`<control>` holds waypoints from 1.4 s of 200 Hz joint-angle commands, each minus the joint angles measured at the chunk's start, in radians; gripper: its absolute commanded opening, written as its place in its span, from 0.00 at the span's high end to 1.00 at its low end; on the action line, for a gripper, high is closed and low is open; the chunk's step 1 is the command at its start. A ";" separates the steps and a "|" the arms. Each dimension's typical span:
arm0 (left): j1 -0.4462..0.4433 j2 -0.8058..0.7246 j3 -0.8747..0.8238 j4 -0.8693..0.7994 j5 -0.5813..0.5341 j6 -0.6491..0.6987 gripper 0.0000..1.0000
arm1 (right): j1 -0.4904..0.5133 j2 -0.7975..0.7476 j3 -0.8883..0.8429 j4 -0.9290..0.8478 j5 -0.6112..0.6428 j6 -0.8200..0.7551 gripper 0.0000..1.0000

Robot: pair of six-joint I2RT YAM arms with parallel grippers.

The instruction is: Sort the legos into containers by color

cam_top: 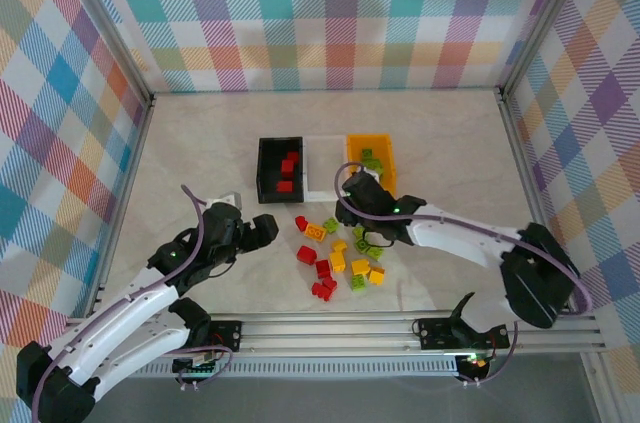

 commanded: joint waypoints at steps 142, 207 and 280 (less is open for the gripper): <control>-0.068 0.016 -0.030 -0.011 0.073 0.025 0.14 | -0.170 0.491 0.647 -0.090 -0.122 -0.141 0.31; -0.299 0.316 0.098 0.065 -0.018 0.103 0.14 | -0.154 0.174 0.292 0.001 -0.143 -0.138 0.27; -0.377 0.686 0.235 0.069 -0.162 0.169 0.18 | -0.153 -0.048 0.025 0.040 -0.124 -0.082 0.26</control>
